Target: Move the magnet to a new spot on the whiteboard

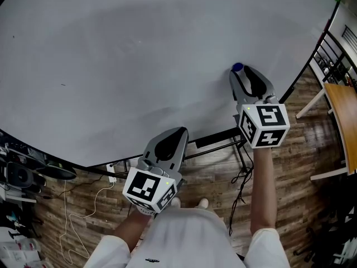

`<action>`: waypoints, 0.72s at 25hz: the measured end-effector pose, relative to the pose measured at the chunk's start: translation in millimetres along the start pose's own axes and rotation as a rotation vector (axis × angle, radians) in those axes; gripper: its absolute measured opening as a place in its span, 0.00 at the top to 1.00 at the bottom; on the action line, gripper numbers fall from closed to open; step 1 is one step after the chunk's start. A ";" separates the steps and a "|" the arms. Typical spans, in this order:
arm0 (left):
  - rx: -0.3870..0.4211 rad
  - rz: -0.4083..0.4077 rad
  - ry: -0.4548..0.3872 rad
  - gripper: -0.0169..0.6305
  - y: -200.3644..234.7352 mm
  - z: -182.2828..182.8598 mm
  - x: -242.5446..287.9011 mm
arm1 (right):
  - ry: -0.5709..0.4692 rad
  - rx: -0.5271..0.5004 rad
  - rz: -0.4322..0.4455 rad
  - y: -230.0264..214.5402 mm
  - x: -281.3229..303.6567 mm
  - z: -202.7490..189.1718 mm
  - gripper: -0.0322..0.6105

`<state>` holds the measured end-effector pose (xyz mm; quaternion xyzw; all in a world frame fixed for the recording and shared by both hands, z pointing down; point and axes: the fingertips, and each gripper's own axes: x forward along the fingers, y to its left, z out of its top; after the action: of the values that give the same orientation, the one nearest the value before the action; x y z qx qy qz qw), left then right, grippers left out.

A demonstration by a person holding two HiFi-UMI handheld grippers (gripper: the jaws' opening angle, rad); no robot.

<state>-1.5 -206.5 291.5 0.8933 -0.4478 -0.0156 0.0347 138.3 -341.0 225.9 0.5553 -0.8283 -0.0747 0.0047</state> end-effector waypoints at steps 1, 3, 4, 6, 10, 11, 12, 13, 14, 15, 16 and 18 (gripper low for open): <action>0.000 0.000 -0.001 0.96 -0.2 0.1 0.1 | -0.004 0.002 -0.002 -0.2 -1.1 0.3 0.71; -0.001 -0.001 -0.002 0.96 0.1 -0.1 -0.4 | -0.014 0.005 -0.010 -0.4 -4.3 1.6 0.71; -0.002 -0.001 -0.002 0.96 0.4 -0.1 -1.2 | -0.020 0.007 -0.015 0.0 -6.7 2.7 0.71; -0.002 -0.004 -0.001 0.96 0.1 0.9 -2.6 | -0.033 0.013 -0.018 1.1 -12.4 4.6 0.70; 0.000 -0.010 -0.002 0.96 -2.9 3.0 -5.4 | -0.055 0.016 -0.022 3.9 -28.2 6.6 0.71; 0.000 -0.011 -0.002 0.96 -3.0 3.3 -6.3 | -0.059 0.015 -0.025 5.2 -32.1 6.5 0.71; 0.000 -0.013 -0.002 0.96 -2.6 3.5 -7.1 | -0.061 0.014 -0.029 6.6 -35.7 6.0 0.71; 0.000 -0.014 -0.002 0.96 -2.1 3.8 -7.8 | -0.060 0.012 -0.035 7.8 -39.2 4.9 0.71; 0.000 -0.015 -0.003 0.96 -1.6 4.1 -8.6 | -0.057 0.012 -0.045 8.6 -43.0 3.4 0.73; 0.001 -0.016 -0.005 0.96 -1.3 4.2 -9.6 | -0.054 0.014 -0.057 9.3 -47.4 1.7 0.76; 0.001 -0.017 -0.007 0.96 -1.5 4.1 -10.6 | -0.053 0.018 -0.069 10.1 -52.6 0.0 0.78; 0.000 -0.021 -0.009 0.96 -2.5 3.4 -12.5 | -0.055 0.030 -0.090 12.0 -63.8 -2.5 0.86</action>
<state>-7.1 -195.2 287.9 0.8978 -0.4388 -0.0200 0.0324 152.1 -278.1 234.8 0.5896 -0.8034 -0.0775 -0.0299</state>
